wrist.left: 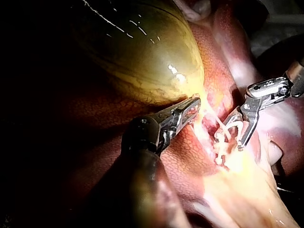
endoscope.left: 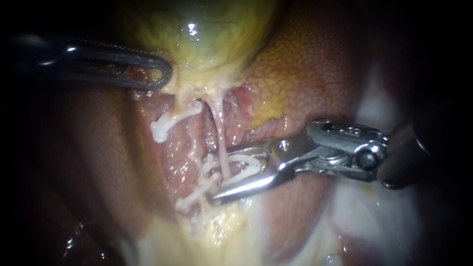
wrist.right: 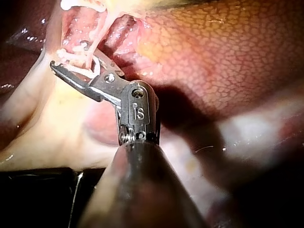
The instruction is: Clipping first clip right tube
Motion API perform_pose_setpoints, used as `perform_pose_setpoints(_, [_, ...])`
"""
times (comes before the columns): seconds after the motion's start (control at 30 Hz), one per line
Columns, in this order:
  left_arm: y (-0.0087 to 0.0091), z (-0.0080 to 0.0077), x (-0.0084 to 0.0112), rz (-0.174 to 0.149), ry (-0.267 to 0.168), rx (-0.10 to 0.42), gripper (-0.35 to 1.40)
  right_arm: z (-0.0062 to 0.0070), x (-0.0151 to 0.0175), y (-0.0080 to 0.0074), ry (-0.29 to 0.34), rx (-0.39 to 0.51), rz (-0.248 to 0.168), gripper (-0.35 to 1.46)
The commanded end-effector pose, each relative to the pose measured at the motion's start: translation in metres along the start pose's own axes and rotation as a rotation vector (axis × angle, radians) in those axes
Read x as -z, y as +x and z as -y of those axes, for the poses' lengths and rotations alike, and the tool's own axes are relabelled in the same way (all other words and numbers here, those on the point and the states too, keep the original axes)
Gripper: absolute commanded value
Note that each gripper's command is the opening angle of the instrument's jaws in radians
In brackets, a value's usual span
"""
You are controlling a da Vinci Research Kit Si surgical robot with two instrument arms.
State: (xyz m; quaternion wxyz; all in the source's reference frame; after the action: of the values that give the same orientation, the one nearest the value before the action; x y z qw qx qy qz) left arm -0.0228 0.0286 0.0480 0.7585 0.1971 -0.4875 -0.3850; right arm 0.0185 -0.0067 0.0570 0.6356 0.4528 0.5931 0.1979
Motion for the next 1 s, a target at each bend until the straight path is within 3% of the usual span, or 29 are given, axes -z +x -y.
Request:
perform_pose_setpoints(0.03, [0.0, 0.0, 0.0, 0.0, 0.0, 0.0, -0.35, 0.0004, -0.0001, 0.0001, 0.01, 0.003, 0.003, 0.42])
perform_pose_setpoints(0.27, [0.0, 0.0, 0.0, 0.0, 0.0, 0.0, -0.35, 0.0022, -0.0013, 0.0, 0.057, 0.004, 0.023, 0.41])
perform_pose_setpoints(0.57, [0.0, 0.0, 0.0, 0.0, 0.0, 0.0, -0.35, 0.0021, -0.0012, 0.0001, 0.059, -0.026, 0.027, 0.27])
perform_pose_setpoints(0.9, [0.0, 0.0, 0.0, 0.0, 0.0, 0.0, -0.35, 0.0019, -0.001, 0.0007, 0.056, -0.059, 0.027, -0.1])
perform_pose_setpoints(1.0, [0.0, 0.0, 0.0, 0.0, 0.0, 0.0, -0.35, 0.0016, -0.0008, 0.0007, 0.05, -0.059, 0.024, -0.33])
